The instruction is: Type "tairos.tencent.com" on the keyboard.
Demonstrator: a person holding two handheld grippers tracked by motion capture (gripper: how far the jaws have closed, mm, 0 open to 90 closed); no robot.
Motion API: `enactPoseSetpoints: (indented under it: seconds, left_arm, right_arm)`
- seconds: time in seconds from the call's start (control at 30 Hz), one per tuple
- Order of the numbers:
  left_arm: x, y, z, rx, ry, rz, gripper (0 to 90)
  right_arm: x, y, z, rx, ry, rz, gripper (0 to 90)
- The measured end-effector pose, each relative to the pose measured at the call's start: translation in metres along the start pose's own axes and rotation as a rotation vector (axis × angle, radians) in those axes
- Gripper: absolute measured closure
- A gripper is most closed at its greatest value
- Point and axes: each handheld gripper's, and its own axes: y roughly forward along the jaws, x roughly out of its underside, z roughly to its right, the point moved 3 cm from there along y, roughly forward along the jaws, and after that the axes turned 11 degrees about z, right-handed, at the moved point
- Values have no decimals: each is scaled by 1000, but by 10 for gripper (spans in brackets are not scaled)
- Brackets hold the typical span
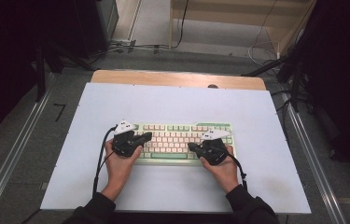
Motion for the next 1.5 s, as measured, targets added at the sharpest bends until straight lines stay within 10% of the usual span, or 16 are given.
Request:
enactPoseSetpoints:
  seconds: [1.5]
  left_arm:
    - [12, 8, 16, 59, 22, -69, 900]
  right_arm:
    - [-10, 15, 1, 12, 9, 37, 882]
